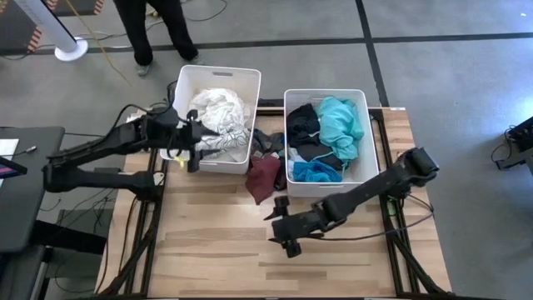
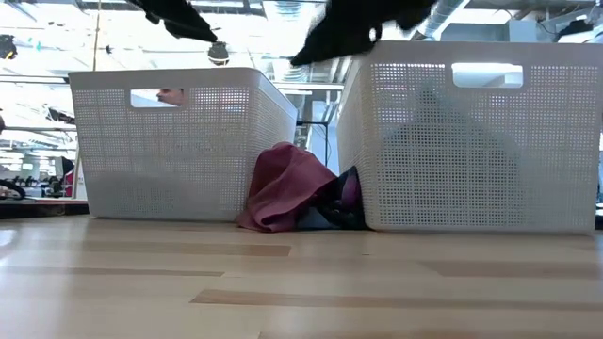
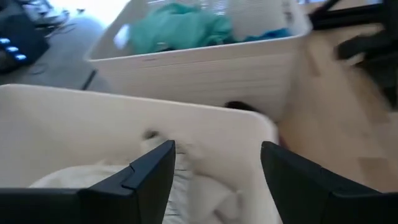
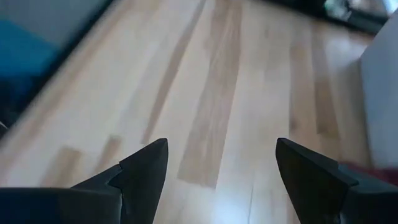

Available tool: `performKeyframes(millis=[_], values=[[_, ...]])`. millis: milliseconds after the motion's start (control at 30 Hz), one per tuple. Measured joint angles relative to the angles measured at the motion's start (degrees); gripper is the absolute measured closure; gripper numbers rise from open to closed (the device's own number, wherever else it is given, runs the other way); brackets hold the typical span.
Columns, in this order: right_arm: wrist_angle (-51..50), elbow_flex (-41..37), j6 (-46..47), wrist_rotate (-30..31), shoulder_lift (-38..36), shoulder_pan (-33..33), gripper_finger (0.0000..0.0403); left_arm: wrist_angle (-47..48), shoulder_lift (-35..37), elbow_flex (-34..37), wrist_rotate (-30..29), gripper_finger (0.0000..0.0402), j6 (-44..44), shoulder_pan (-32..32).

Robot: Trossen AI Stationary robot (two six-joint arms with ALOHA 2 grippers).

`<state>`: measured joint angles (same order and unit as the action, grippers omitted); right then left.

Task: Sort clothes
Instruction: Put the red underwear into the right white laundry bin

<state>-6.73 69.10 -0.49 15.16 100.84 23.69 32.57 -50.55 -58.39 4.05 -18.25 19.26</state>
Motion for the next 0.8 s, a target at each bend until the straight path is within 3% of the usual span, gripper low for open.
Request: performKeyframes(millis=[167,567,800], values=[[-0.2,0.0,-1.8,4.3,5.2,-0.3,0.0093,1.4,0.3,0.5,0.0,0.0171,1.7,-6.4],[0.0,0.0,-8.5,26.5,13.7,0.0,0.0093,0.6,-1.2,3.4,-0.1,0.0171,5.6,-22.5],[-0.3,2.5,-9.2,30.6,18.0,-1.2,0.0119,-1.3,-5.3,3.4,-1.9,0.0171,7.1,-31.4]])
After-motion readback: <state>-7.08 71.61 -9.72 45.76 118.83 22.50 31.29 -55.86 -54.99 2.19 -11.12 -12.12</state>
